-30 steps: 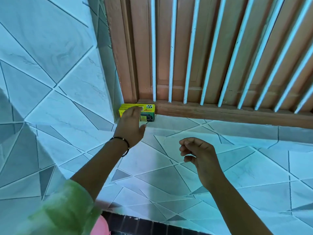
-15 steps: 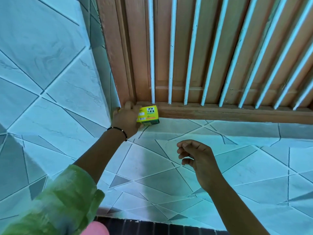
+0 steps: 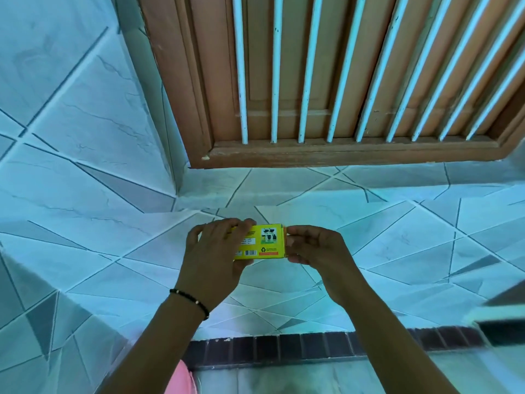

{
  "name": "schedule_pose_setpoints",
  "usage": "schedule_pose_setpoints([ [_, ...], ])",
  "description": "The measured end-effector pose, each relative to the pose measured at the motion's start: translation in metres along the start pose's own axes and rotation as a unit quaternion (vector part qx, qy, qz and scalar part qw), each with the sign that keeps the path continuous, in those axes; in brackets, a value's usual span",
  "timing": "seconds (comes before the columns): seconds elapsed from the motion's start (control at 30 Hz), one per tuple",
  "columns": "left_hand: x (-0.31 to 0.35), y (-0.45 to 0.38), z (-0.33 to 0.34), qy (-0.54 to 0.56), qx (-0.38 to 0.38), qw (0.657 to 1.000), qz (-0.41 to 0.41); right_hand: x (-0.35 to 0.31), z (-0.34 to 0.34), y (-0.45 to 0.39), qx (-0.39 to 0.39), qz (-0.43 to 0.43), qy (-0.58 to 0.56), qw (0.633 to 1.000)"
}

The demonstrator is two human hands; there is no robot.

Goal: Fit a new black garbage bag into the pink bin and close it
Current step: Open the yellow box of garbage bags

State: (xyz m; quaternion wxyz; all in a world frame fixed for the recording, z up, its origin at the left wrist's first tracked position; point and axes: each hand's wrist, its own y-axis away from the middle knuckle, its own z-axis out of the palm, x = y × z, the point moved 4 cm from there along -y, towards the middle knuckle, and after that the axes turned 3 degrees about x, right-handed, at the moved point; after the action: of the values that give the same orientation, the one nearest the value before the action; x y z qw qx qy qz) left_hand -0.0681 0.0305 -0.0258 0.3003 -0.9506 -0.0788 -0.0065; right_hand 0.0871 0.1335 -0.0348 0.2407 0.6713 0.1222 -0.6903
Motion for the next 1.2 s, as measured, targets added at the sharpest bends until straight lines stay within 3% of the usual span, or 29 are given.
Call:
schedule_pose_setpoints([
  [0.27,0.009,0.028,0.016,0.037,-0.059,0.997,-0.036,0.027,-0.004,0.024,0.015,0.056,0.018,0.998],
  [0.73,0.034,0.053,0.024,0.032,-0.062,0.997,-0.040,0.048,-0.019,0.038,-0.026,0.087,0.061,0.994],
  [1.2,0.057,0.042,0.025,-0.008,-0.027,0.999,-0.030,0.050,-0.014,0.042,-0.014,-0.083,0.304,0.949],
])
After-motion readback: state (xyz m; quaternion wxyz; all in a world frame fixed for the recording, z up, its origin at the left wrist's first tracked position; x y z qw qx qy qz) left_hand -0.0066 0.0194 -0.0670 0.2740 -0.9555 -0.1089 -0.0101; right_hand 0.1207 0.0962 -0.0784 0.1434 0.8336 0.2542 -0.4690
